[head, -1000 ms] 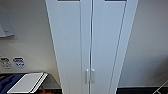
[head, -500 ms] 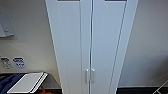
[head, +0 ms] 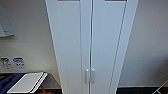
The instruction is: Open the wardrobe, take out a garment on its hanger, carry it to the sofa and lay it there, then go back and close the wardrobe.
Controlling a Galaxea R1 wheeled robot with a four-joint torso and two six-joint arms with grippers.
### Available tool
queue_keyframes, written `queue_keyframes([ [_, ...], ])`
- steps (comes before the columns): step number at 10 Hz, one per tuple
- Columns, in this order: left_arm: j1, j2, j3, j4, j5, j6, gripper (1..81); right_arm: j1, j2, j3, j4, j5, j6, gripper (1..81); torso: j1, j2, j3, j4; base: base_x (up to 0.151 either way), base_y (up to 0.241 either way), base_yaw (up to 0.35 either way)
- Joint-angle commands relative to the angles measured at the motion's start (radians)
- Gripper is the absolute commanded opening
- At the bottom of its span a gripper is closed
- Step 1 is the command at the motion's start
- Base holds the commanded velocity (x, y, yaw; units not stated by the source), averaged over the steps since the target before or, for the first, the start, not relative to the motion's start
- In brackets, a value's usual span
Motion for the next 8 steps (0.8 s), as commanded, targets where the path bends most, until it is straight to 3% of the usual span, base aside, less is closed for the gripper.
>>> queue_keyframes([
  [1,-0.217,-0.221,0.281,0.166,0.034,0.017,81.1,0.26,-0.167,0.269,-0.041,-0.024,0.0,81.1,0.0,0.0,0.0,0.0,0.0,0.0,0.0],
  [3,-0.321,-0.292,0.369,0.184,0.044,0.016,81.1,0.369,-0.194,0.331,-0.045,-0.037,0.011,81.1,0.0,0.0,0.0,0.0,0.0,0.0,0.0],
  [4,-0.382,-0.322,0.407,0.178,0.054,0.014,81.1,0.427,-0.195,0.355,-0.045,-0.078,0.012,81.1,0.0,0.0,0.0,0.0,0.0,0.0,0.0],
  [8,-0.623,-0.324,0.466,0.148,0.235,0.002,81.1,0.611,-0.174,0.371,-0.035,-0.135,0.045,81.1,0.001,0.002,-0.001,0.0,0.0,0.0,0.0],
])
